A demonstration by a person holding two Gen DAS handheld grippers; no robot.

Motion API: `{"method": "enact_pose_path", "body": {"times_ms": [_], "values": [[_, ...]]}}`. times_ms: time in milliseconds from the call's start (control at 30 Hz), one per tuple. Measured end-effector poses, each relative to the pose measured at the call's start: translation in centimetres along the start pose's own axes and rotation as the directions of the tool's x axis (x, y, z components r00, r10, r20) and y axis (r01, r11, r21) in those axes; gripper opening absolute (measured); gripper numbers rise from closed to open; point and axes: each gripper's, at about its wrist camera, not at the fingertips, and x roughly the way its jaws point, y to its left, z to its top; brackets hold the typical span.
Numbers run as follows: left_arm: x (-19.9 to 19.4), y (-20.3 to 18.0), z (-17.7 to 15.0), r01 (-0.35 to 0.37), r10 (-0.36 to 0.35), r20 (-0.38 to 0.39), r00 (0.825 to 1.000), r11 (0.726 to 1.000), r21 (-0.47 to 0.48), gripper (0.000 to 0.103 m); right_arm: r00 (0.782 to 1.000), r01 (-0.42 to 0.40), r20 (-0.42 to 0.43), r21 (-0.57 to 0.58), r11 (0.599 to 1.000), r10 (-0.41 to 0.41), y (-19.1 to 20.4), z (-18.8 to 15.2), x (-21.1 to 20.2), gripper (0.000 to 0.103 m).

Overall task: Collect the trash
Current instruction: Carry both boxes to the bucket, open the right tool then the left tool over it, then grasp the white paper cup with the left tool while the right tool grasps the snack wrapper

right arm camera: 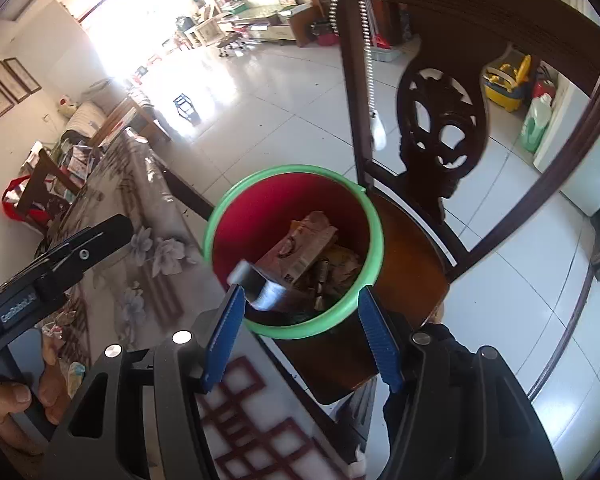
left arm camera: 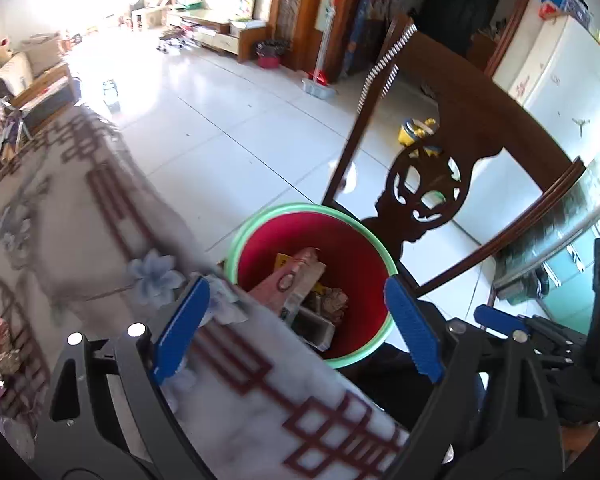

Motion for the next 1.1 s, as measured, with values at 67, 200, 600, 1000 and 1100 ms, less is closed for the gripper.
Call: {"method": "enact_pose_path", "body": {"times_ms": [67,200,600,1000,1100], "values": [[-1.6,1.2,-0.4,-0.014,0.015,0.020,1.000,0.999,-0.030,0.087,1.000,-0.020,0.003,-0.030,0.999,0.020,1.3,-0.1,-0.2,0.058],[-5.7,4.1,-2.0,-0.052,0.061,0.071,0.996,0.992,-0.119,0.087,0.999,-0.053,-0.011,-0.105,0.993,0.052,4.8,-0.7,-0.3,0.058],[-13.9,15.4,-10.5,-0.243,0.275,0.051,0.960,0.909,-0.339,0.087,0.978,-0.195,-0.134,-0.346,0.918,0.158,16.4,-5.5,0.6,0.064],[-19.4,25.8,-18.8,-0.401,0.437,-0.060,0.897,0.751,-0.524,0.087,0.848,-0.439,-0.479,-0.397,0.806,0.226,27.2,-13.4,6.1,0.066],[-20.9,27.2,-20.9,-0.416,0.459,-0.080,0.885,0.701,-0.579,0.087,0.843,-0.443,-0.496,-0.420,0.792,0.208,31.0,-14.0,7.8,0.066]]}}
